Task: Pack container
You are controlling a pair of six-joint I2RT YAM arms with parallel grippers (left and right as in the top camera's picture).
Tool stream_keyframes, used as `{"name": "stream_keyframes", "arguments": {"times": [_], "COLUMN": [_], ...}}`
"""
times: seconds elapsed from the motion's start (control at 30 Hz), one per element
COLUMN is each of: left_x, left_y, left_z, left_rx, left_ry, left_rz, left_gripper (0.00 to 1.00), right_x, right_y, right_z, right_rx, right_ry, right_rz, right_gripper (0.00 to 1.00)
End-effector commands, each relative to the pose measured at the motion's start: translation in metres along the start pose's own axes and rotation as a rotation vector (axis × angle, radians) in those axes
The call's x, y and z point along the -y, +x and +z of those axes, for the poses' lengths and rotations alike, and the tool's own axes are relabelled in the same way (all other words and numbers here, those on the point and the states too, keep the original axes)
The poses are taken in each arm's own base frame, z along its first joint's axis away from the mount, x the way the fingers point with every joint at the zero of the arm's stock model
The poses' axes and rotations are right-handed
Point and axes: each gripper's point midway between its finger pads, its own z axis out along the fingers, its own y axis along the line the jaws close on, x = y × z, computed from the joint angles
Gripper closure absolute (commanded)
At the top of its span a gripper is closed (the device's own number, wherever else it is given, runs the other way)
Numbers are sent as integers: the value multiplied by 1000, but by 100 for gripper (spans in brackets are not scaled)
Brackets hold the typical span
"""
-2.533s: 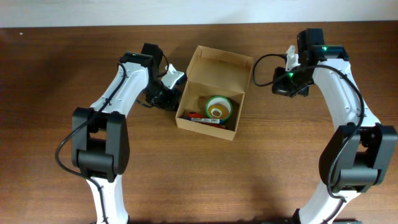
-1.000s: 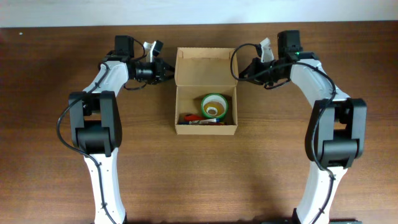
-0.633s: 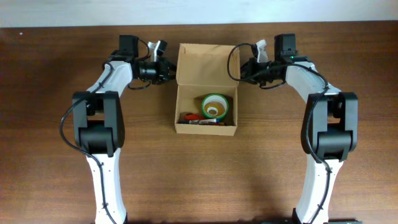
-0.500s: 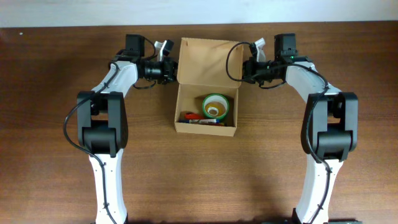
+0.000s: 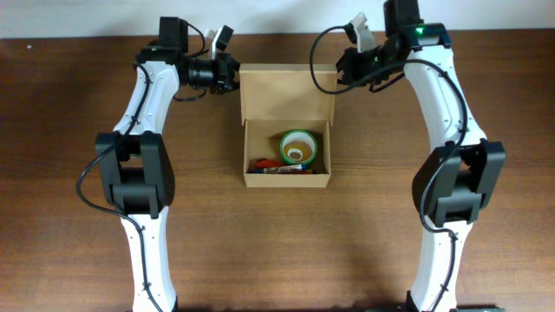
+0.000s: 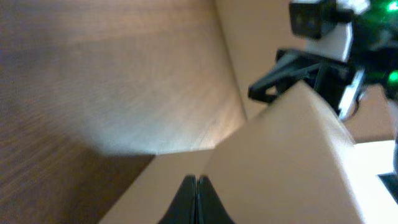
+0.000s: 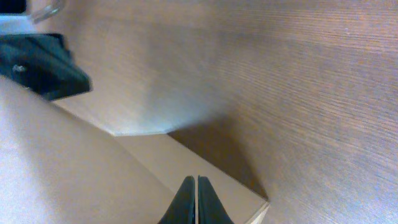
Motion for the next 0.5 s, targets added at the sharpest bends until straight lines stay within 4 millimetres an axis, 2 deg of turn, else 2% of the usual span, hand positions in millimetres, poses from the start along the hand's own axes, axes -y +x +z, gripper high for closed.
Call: {"name": "stream_keyframes", "arguments": {"times": [0.0,0.1,0.33,0.47], "left_x": [-6,8,57,67], "left_y": [16,35,39,61], "left_z": [-4,-14,-35,-31], "left_rx": [-51,-126,-137,-215], "left_ry": [-85,-180,-254,-256], "left_rz": [128,190,305,295], "left_gripper": [99,99,98,99], "right_x": [-4,-18,-46,-50], "right_y": [0,3,8,13], "right_z": [1,-7,-49,-66], "right_rx": [-9,-13,21,29], "right_ry": [113,204,302,343], "right_rz": [-77,-125,-174,-176], "right_gripper": [96,96,96,96]}}
